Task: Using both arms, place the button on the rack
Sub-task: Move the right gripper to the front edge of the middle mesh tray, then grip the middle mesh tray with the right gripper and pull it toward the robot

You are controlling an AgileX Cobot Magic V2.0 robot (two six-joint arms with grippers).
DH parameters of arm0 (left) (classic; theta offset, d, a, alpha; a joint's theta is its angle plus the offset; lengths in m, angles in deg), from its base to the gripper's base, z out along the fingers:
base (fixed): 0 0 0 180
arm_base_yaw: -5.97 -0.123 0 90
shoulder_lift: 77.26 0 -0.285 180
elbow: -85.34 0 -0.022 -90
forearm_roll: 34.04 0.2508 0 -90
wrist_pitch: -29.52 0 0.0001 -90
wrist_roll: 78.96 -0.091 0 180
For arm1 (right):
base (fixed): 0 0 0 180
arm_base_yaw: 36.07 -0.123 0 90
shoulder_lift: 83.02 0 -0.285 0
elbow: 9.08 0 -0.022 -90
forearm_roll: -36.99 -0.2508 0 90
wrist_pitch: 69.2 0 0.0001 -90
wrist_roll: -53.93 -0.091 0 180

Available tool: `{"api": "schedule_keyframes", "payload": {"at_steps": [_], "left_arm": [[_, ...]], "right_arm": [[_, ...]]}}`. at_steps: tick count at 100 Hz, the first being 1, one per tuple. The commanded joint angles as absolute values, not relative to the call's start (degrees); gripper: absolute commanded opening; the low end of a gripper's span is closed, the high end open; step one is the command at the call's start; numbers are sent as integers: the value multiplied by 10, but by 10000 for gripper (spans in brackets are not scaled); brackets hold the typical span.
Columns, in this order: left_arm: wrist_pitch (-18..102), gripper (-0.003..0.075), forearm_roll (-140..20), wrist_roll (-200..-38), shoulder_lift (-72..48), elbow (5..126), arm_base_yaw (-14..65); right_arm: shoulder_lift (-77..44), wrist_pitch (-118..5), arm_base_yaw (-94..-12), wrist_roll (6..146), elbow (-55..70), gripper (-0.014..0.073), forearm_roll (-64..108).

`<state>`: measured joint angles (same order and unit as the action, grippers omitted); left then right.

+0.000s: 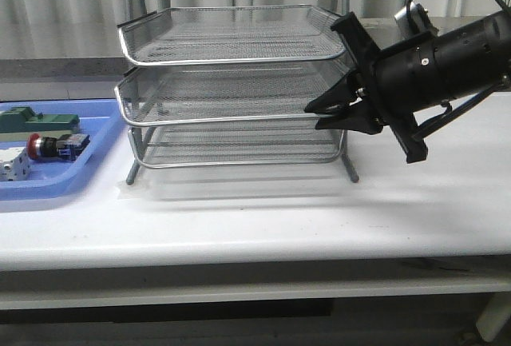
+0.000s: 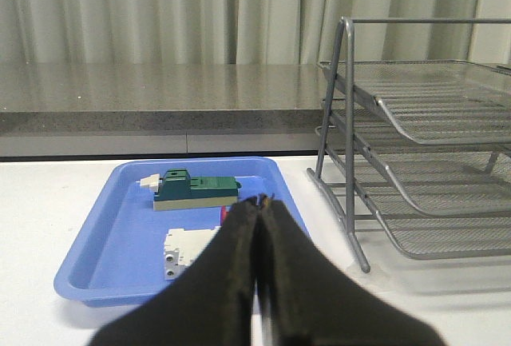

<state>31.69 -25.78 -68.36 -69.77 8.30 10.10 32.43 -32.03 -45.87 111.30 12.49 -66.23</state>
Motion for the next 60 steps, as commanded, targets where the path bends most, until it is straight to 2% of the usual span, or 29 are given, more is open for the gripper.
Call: {"api": "schedule_keyframes", "payload": {"at_steps": [1, 60], "left_arm": [[270, -21, -262, -678, -716, 51, 105], [270, -21, -262, -678, -716, 51, 105]], "right_arm": [[295, -257, -460, 1122, 118, 69, -641], [247, -241, -460, 1129, 254, 69, -640]]}}
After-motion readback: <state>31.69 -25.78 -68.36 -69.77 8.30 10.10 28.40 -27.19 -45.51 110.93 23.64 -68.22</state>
